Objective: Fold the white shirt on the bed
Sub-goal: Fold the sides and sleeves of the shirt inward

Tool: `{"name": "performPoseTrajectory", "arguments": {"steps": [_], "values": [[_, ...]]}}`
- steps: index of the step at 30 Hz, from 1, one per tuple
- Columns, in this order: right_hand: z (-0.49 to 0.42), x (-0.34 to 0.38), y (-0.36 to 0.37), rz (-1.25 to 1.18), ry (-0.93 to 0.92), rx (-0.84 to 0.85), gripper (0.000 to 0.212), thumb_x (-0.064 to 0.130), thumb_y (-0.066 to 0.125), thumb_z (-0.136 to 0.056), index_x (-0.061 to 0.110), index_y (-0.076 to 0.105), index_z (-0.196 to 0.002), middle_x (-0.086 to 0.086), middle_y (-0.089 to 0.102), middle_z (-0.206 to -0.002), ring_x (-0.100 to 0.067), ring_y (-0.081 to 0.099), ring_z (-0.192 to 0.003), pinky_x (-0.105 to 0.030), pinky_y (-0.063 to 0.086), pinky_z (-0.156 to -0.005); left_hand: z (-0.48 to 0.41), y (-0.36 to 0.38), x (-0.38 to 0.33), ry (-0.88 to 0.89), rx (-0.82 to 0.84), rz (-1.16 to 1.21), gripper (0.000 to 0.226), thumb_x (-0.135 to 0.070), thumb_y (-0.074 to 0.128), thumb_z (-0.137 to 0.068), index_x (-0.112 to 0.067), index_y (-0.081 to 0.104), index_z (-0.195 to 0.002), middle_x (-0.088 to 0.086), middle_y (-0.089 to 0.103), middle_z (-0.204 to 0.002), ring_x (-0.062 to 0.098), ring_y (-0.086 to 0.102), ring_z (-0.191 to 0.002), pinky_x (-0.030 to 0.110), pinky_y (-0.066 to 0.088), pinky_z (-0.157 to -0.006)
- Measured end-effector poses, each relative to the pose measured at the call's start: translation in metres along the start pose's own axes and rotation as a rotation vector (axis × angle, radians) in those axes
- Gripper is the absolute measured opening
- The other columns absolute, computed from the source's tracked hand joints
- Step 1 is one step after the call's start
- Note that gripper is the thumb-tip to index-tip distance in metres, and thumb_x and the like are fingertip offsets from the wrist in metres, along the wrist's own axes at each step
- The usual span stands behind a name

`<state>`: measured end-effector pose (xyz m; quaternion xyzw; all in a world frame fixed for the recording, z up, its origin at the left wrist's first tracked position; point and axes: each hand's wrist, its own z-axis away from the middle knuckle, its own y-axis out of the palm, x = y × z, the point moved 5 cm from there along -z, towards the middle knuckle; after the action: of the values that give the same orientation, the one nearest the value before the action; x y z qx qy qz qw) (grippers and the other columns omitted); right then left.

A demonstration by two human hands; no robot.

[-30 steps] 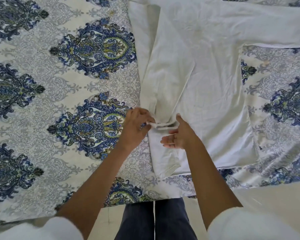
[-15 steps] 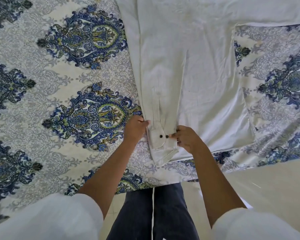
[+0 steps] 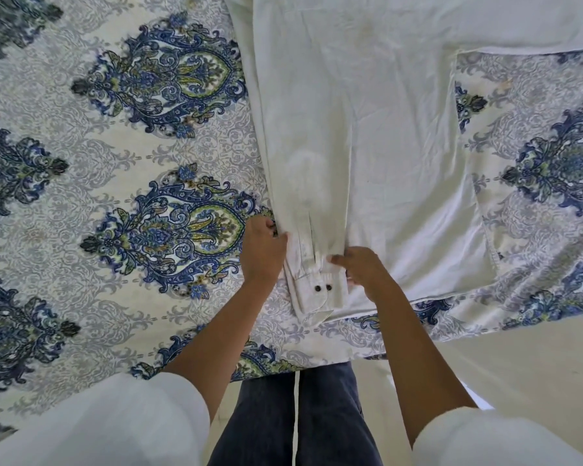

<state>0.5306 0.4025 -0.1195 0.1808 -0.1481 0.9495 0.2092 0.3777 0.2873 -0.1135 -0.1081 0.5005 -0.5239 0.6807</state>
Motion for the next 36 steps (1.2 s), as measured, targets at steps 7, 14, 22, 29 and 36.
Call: {"name": "performPoseTrajectory", "arguments": {"steps": [7,14,22,29,36], "values": [[-0.036,0.083,-0.026,-0.175,-0.212,-0.252,0.036,0.022,0.056,-0.091,0.016,0.037,-0.061,0.003,0.037,-0.060,-0.010,0.033,-0.053,-0.021,0.028,-0.051,-0.065,-0.020,-0.047,0.210,-0.119,-0.145,0.021,-0.008,0.047,-0.092,-0.004,0.050,-0.112,0.016,0.045,-0.116,0.032,0.047,-0.106,0.041,0.045,-0.079],[-0.101,0.179,-0.061,-0.451,-0.187,-0.284,0.040,0.033,0.060,-0.087,-0.005,0.063,-0.098,-0.025,0.063,-0.098,-0.021,0.051,-0.079,-0.034,0.041,-0.071,-0.193,-0.045,-0.091,0.164,-0.188,-0.123,0.028,0.001,0.035,-0.089,0.005,0.050,-0.112,0.023,0.049,-0.117,0.038,0.043,-0.111,0.041,0.035,-0.088],[-0.139,0.226,-0.083,-0.569,-0.088,-0.135,0.021,0.008,0.069,-0.078,0.005,0.063,-0.098,-0.011,0.063,-0.102,-0.026,0.061,-0.089,-0.035,0.051,-0.082,-0.315,-0.080,-0.165,0.005,0.063,0.280,0.047,-0.033,0.053,-0.091,0.004,0.054,-0.120,0.020,0.060,-0.119,0.033,0.057,-0.110,0.037,0.044,-0.089],[-0.144,0.228,-0.082,-0.502,-0.126,-0.053,0.010,0.022,0.066,-0.084,0.013,0.063,-0.087,-0.006,0.066,-0.101,-0.023,0.063,-0.093,-0.035,0.052,-0.081,-0.364,-0.080,-0.205,-0.061,0.032,0.435,0.041,-0.025,0.067,-0.084,0.003,0.059,-0.113,0.017,0.064,-0.102,0.027,0.062,-0.092,0.029,0.040,-0.071],[-0.147,0.239,-0.084,-0.204,-0.204,-0.294,0.011,0.021,0.065,-0.085,0.010,0.064,-0.083,-0.001,0.060,-0.083,-0.018,0.056,-0.077,-0.026,0.043,-0.063,-0.374,-0.098,-0.189,0.049,-0.084,1.071,0.027,0.017,0.041,-0.082,-0.002,0.060,-0.083,0.007,0.060,-0.084,0.021,0.060,-0.082,0.023,0.052,-0.070]]}}
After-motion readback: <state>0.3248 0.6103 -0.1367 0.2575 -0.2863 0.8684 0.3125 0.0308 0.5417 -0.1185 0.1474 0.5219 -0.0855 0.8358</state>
